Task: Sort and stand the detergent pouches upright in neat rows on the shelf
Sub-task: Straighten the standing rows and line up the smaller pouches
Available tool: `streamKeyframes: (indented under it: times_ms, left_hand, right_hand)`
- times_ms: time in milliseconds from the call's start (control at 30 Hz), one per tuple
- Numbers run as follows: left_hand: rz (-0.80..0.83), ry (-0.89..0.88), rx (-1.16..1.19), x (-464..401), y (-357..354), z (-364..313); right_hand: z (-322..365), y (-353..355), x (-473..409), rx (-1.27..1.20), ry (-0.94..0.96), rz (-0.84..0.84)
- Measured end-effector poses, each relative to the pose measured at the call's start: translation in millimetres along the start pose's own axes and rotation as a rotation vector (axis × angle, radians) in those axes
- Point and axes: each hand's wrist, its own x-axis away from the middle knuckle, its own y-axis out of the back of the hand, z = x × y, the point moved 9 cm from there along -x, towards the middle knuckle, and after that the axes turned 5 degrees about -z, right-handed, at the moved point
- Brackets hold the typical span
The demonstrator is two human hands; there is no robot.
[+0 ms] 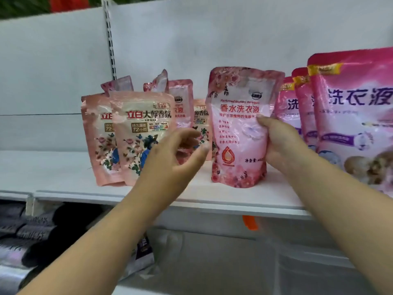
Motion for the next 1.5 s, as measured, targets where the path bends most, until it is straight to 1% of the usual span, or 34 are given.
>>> streamKeyframes:
  times_ms: [33, 67, 100, 167, 200, 267, 333, 400, 467, 533, 600, 667, 800, 933, 1033, 1100, 1167, 1233, 1267, 1367, 1433, 1467, 1500]
  left_hand:
    - [0.109, 0.148, -0.008, -9, -21, 9]
    - [0.200, 0.302, 0.034, -15, -41, 21]
    - [0.267, 0.425, 0.129, -22, -61, 28]
    - [0.310, 0.592, 0.365, -36, -91, 38]
    - [0.300, 0.633, 0.429, -43, -101, 44]
    - [0.267, 0.660, 0.481, -58, -115, 53]
    - [0.238, 0.668, 0.557, -73, -128, 62]
    - [0.236, 0.686, 0.615, -79, -141, 70]
    - [0.277, 0.676, 0.627, -81, -158, 79]
    - [0.358, 0.652, 0.621, -80, -174, 86]
    - [0.427, 0.626, 0.613, -83, -182, 91]
    - [0.460, 0.581, 0.631, -90, -185, 94]
    - [0.406, 0.494, 0.649, -98, -185, 99]
    - [0.313, 0.457, 0.484, -99, -177, 102]
    - [0.306, 0.409, 0.389, -98, -174, 99]
    - [0.323, 0.427, 0.375, -95, -173, 97]
    - [0.319, 0.448, 0.317, -91, -167, 92]
    - [0.298, 0.405, 0.172, -90, -153, 79]
    - [0.286, 0.354, 0.073, -90, -140, 67]
    - [0.233, 0.142, -0.180, -81, -88, 23]
    - [0.145, 0.040, -0.292, -64, -43, 5]
    - [0.066, 0.002, -0.315, -54, -18, 0]
    - [-0.048, -0.045, -0.316, -43, 10, -4]
  right_hand:
    - [1, -3, 0, -0.018, -0.027, 0.019]
    - [2, -5, 0, -0.025, -0.043, 0.028]
    - [3, -5, -1, -0.021, -0.047, 0.030]
    - [4, 0, -4, 0.005, -0.021, -0.009]
    - [5, 4, -7, 0.006, -0.001, -0.046]
    - [11, 11, -15, 0.016, 0.050, -0.132]
    - [22, 15, -26, 0.114, 0.111, -0.200]
    - [21, 13, -34, 0.254, 0.135, -0.194]
    - [4, 11, -43, 0.386, 0.092, -0.174]
    - [-15, 13, -50, 0.423, 0.034, -0.155]
    - [-20, 17, -60, 0.363, 0.040, -0.156]
    - [-16, 18, -64, 0.301, 0.095, -0.178]
    - [-11, 22, -64, 0.220, 0.174, -0.214]
    - [-7, 27, -61, 0.236, 0.205, -0.240]
    - [-3, 29, -57, 0.249, 0.219, -0.267]
    - [0, 27, -56, 0.293, 0.214, -0.270]
    - [6, 26, -53, 0.443, 0.250, -0.299]
    - [17, 26, -46, 0.664, 0.320, -0.348]
    - [23, 23, -41, 0.750, 0.349, -0.355]
    - [36, 6, -23, 0.931, 0.475, -0.311]
    - [42, -13, -5, 0.962, 0.573, -0.224]
    - [42, -25, 3, 0.939, 0.603, -0.148]
    - [40, -40, 12, 0.890, 0.612, -0.050]
